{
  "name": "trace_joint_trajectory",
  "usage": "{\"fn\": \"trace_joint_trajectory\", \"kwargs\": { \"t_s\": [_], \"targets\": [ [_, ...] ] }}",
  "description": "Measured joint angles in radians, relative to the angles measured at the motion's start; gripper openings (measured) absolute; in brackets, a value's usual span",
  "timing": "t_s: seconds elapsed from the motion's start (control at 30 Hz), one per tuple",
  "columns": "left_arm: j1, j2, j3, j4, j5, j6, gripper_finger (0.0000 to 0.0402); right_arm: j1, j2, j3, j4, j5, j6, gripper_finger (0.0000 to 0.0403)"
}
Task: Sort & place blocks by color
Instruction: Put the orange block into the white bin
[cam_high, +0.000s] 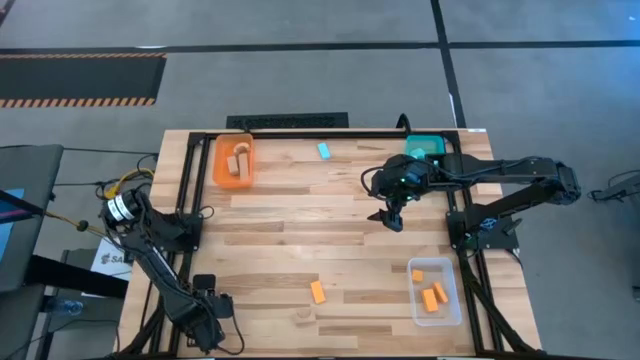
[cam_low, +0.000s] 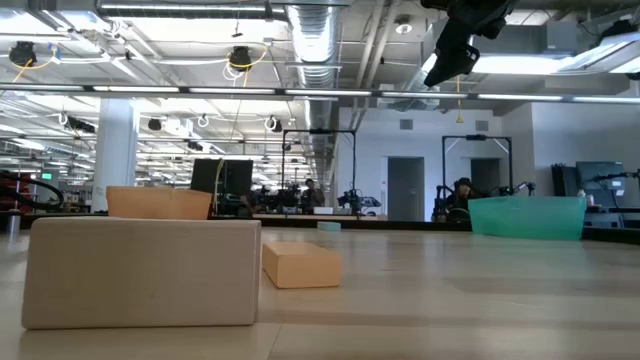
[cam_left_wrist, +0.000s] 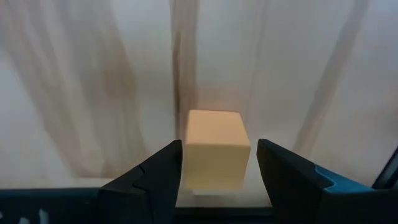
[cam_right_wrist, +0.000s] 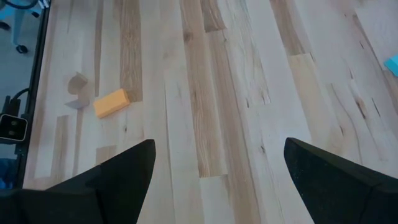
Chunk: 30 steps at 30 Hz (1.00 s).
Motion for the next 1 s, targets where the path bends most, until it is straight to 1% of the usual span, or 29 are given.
{"fn": "trace_joint_trajectory", "kwargs": {
  "t_s": [0.1, 0.2, 0.4, 0.5, 0.67, 0.7, 0.87, 0.93, 1.0],
  "targets": [
    [-0.001, 0.004, -0.016, 0.034, -0.001, -0.028, 0.0196, 0.000, 0.000, 0.000, 0.000, 0.000, 0.000, 0.0378],
    [0.006, 0.004, -0.017, 0.033, -0.045, -0.049, 0.0196, 0.000, 0.000, 0.000, -0.001, 0.000, -0.001, 0.0378],
    [0.006, 0.004, -0.017, 0.033, -0.054, -0.083, 0.0195, -0.002, 0.000, 0.000, 0.004, 0.000, -0.018, 0.0378],
    [0.008, 0.004, -0.017, 0.033, -0.067, -0.111, 0.0176, -0.002, 0.000, 0.000, 0.005, -0.001, -0.026, 0.0378],
    [0.008, 0.002, -0.016, 0.032, -0.072, -0.135, 0.0106, -0.002, 0.000, 0.000, 0.004, -0.001, -0.026, 0.0378],
    [0.008, 0.001, -0.014, 0.031, -0.071, -0.138, 0.0099, -0.001, 0.000, 0.000, 0.004, -0.001, -0.025, 0.0378],
    [0.038, 0.001, 0.027, 0.033, -0.082, -0.131, 0.0099, 0.014, -0.006, 0.000, -0.012, -0.001, 0.012, 0.0378],
    [0.070, -0.001, 0.060, 0.033, -0.123, -0.114, 0.0099, 0.024, -0.017, 0.000, -0.022, -0.001, 0.035, 0.0378],
    [0.114, -0.002, 0.104, 0.035, -0.186, -0.087, 0.0100, 0.040, -0.031, 0.000, -0.049, -0.002, 0.054, 0.0378]
  ]
}}
